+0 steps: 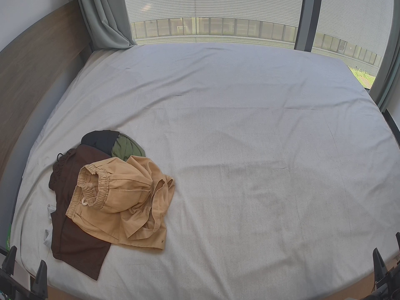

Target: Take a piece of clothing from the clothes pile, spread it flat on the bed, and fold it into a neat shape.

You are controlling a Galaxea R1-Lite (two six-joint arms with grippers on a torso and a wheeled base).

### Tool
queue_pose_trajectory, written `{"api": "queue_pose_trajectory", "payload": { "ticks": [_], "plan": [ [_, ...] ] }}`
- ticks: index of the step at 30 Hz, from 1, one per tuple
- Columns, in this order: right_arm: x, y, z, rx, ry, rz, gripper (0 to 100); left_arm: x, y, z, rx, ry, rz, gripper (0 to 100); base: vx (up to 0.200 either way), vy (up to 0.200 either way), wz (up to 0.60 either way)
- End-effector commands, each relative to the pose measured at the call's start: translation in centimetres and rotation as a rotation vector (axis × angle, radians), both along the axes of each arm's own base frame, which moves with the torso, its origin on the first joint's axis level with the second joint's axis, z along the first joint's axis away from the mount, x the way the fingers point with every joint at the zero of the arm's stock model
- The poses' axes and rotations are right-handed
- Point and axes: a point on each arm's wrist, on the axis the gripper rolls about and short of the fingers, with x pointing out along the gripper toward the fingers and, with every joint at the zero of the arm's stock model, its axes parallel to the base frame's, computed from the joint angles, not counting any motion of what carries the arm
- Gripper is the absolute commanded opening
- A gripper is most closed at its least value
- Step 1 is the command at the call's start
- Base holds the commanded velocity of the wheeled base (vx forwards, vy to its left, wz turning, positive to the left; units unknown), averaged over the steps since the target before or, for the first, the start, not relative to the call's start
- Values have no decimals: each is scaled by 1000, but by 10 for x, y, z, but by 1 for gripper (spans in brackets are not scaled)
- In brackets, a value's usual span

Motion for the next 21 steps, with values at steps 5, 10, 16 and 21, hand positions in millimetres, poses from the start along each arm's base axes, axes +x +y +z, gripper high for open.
{"api": "queue_pose_trajectory", "payload": {
  "ticks": [5,10,16,21],
  "plan": [
    [0,0,-5,-2,3,1,100,0,0,3,9,-76,12,100,0,0,0],
    [0,0,-5,0,3,1,100,-1,0,0,6,-33,-22,100,0,0,0],
    [0,0,-5,0,3,1,100,-3,0,10,6,-56,-25,100,0,0,0],
    [0,0,-5,0,3,1,100,1,0,23,6,-33,-30,100,0,0,0]
  ]
}}
